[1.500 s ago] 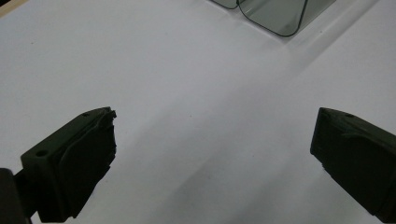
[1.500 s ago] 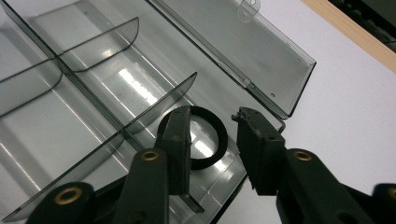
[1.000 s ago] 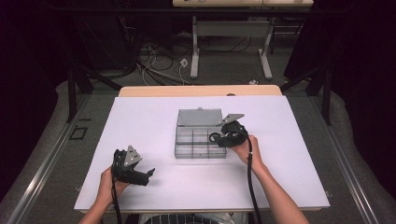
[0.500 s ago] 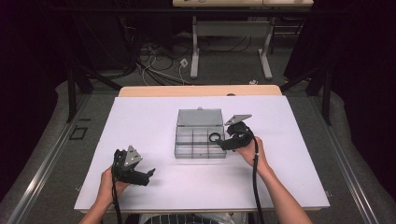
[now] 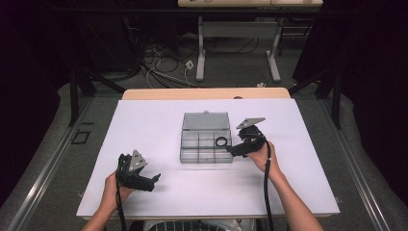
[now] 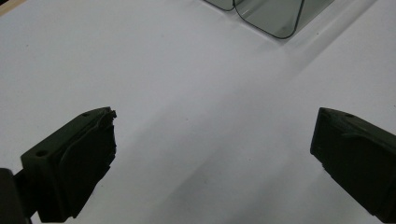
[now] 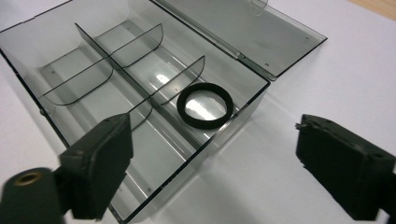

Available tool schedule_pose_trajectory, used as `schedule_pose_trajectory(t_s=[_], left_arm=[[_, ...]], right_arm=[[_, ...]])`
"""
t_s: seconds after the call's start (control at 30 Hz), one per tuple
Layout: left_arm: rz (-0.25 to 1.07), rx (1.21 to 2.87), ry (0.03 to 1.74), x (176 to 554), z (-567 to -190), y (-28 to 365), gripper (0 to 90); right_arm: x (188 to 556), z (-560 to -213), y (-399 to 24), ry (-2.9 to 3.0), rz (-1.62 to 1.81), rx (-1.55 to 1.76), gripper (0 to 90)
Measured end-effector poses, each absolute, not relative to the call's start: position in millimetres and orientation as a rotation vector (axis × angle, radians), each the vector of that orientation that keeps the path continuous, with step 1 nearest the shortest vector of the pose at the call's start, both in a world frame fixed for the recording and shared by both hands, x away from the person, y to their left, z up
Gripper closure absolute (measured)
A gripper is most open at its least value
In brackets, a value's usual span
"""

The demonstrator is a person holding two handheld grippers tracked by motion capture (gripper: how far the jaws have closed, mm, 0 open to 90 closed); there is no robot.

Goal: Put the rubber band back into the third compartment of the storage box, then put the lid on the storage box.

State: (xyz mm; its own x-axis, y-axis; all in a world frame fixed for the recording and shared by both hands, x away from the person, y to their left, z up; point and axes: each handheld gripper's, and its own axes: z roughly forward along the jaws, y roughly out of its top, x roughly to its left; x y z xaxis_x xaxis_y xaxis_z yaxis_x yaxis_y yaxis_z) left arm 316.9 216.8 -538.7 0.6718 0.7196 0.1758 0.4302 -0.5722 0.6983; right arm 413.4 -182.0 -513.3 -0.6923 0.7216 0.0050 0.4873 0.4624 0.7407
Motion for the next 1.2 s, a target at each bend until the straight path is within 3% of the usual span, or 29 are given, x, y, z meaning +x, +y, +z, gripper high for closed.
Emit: schedule_pose_trajectory(t_s=[0.23,1.2], left_arm=[[0.599,2.252,0.878,317.2,-539.1,216.4,0.1],[0.604,2.251,0.860,323.9,-531.0,195.5,0.1]], right_arm=[[414.7,-513.9,-184.6,2.425,1.105,1.033,0.0],[417.1,-516.8,-193.9,2.416,1.128,1.014,0.0]])
